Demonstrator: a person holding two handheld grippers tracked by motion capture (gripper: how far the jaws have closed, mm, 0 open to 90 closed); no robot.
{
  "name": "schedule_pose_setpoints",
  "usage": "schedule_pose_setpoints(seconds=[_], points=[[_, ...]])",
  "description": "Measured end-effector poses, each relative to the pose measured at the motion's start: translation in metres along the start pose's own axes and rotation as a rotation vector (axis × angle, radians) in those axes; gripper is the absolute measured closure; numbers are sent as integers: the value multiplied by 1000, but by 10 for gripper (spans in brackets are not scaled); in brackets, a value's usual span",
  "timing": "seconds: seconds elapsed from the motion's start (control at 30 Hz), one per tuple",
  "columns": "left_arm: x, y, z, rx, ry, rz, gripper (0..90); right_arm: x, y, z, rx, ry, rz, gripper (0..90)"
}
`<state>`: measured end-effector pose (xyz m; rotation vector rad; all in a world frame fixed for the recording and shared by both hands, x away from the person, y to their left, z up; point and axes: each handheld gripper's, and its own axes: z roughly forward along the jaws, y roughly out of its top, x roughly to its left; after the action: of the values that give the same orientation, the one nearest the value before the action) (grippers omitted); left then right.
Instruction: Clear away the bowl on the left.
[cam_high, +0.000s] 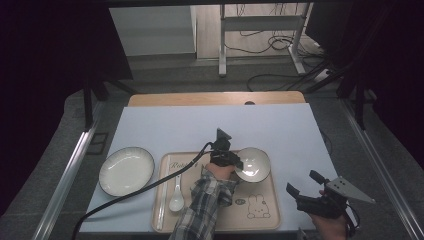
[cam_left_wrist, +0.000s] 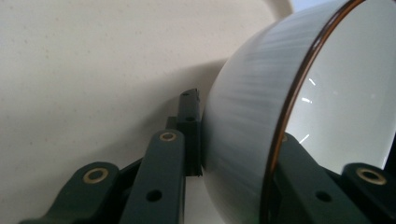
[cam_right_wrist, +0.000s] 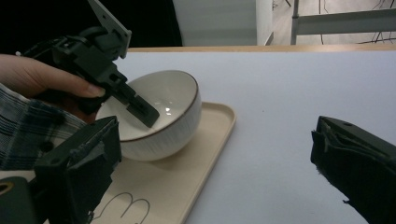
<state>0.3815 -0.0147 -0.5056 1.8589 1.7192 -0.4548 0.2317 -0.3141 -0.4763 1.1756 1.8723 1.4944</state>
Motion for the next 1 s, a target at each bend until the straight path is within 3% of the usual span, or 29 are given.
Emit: schedule_pose_setpoints(seconds=[0.07, 0.27, 0.37, 0.5, 0.57, 0.73, 0.87, 1.0], points=[[0, 0, 2, -4, 0, -19, 776, 0, 0, 0, -1, 1, 3, 16], [-2, 2, 3, 0, 14, -23, 776, 1, 0, 1, 0, 7, -1, 16], [0, 3, 3, -15, -16, -38, 748, 1, 1, 1, -2, 9, -1, 17], [-2, 2, 3, -20, -53, -31, 603, 2, 1, 1, -1, 9, 1, 18], [-2, 3, 0, -32, -56, -17, 549, 3, 0, 1, -1, 9, -5, 17], [-5, 4, -10, -37, -96, 18, 277, 3, 0, 2, 4, 10, -10, 18], [-8, 2, -23, -43, -97, 82, 164, 3, 0, 2, 3, 10, -10, 18], [-11, -2, -35, -49, -60, 150, 101, 6, 0, 2, 11, 15, -20, 18]])
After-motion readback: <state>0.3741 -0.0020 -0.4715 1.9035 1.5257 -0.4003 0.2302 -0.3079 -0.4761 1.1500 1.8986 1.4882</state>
